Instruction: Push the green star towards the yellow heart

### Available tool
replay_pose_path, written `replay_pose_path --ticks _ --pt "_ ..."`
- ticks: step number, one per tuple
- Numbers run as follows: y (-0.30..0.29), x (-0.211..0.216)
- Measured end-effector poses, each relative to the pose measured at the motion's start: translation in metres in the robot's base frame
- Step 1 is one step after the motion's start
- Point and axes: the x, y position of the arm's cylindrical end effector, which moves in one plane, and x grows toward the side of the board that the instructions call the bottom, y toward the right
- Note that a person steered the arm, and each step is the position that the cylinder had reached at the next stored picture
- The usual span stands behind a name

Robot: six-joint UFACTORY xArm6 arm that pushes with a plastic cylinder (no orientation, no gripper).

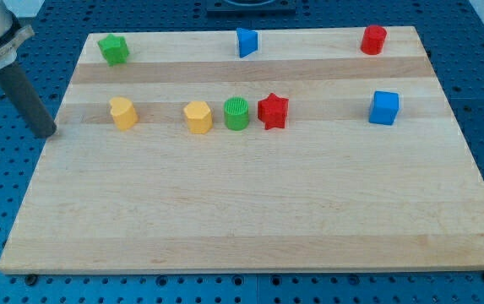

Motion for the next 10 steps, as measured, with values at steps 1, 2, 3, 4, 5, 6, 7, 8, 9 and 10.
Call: replay_pose_path --ticks 1,2,3,4,5,6,7,8,9,10 --pt "0.000 -0.025" --pt "0.000 -0.094" --pt "0.000 -0.170" --pt "0.002 -0.227" --pt "0.024 -0.214" --pt "0.034 -0.150" --pt "0.060 -0.117" --pt "0.041 -0.134" --pt "0.010 -0.159" --pt "0.014 -0.196"
